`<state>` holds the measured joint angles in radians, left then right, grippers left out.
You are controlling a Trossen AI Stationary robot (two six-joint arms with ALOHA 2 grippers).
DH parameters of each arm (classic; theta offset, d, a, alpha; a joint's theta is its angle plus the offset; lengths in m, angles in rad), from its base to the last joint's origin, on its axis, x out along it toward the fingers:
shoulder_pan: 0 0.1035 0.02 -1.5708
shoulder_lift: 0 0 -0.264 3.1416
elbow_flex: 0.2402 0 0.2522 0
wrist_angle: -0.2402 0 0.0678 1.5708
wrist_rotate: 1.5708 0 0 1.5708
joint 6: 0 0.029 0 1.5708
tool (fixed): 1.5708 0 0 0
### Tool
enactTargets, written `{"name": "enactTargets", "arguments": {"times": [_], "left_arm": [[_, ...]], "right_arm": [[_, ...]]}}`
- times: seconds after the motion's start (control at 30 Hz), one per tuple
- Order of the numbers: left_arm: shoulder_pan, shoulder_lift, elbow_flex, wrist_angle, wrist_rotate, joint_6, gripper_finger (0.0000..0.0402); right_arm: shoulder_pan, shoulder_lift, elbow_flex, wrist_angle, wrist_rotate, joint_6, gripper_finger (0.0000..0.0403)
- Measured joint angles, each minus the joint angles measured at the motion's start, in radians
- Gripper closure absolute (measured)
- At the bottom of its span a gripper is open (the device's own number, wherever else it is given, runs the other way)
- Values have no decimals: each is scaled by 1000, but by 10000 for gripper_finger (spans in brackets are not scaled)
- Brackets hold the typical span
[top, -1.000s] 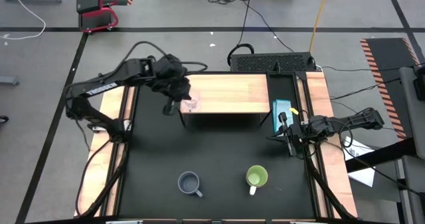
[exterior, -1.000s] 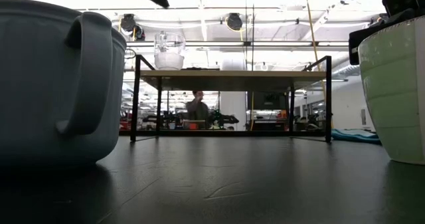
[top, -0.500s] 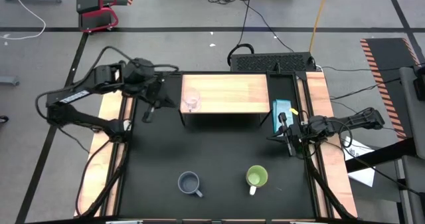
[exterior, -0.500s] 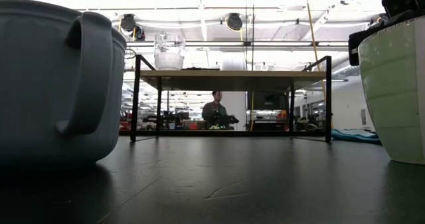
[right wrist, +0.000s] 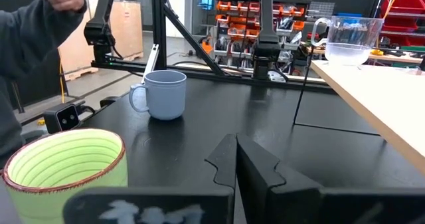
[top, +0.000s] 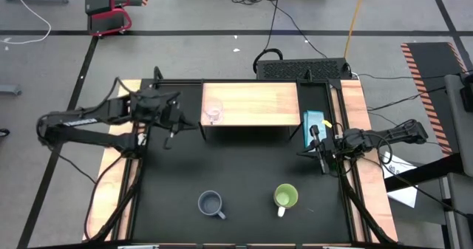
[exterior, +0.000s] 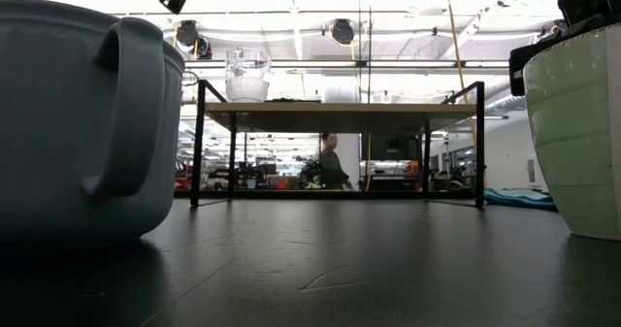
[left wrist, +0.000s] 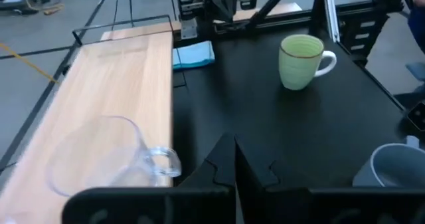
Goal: Stack small to large cups/mugs on shelf
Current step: Put the gray mug on the shelf
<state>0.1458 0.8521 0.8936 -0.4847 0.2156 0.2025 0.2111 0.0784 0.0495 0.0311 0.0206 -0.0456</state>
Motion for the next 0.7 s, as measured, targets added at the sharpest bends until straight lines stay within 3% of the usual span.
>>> {"name": "enactTargets", "arguments": {"times": [0.43, 0.7], "left_arm": [[-260, -144, -222, 192, -285, -26, 401], [-278, -217, -356, 314, -314, -20, 401]], "right_arm": [[0, 1, 0, -2, 0, 0, 403], [0, 1, 0, -3, 0, -17, 403]]}}
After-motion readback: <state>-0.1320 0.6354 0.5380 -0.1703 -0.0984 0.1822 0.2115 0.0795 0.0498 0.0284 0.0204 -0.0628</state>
